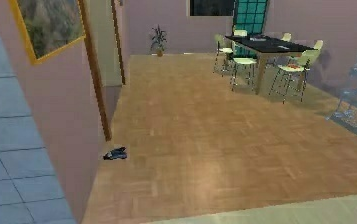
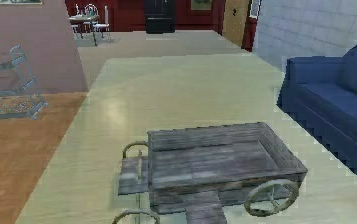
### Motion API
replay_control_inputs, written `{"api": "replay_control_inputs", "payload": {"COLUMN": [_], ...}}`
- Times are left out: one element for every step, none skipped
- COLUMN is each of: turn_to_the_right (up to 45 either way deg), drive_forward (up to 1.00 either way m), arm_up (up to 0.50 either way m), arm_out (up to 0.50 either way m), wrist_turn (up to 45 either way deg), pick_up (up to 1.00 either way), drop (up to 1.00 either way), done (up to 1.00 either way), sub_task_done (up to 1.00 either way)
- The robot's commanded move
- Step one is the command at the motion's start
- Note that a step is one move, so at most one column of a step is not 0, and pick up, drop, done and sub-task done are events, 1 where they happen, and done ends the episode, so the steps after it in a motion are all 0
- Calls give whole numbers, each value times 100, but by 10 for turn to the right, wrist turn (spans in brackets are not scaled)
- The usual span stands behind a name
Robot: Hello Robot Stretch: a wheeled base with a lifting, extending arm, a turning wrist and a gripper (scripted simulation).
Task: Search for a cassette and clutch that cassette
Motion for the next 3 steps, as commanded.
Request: {"api": "replay_control_inputs", "payload": {"turn_to_the_right": [30, 0, 30], "drive_forward": [0, 100, 0], "arm_up": [0, 0, 0], "arm_out": [0, 0, 0], "wrist_turn": [0, 0, 0], "pick_up": [0, 0, 0], "drop": [0, 0, 0], "done": [0, 0, 0], "sub_task_done": [0, 0, 0]}}
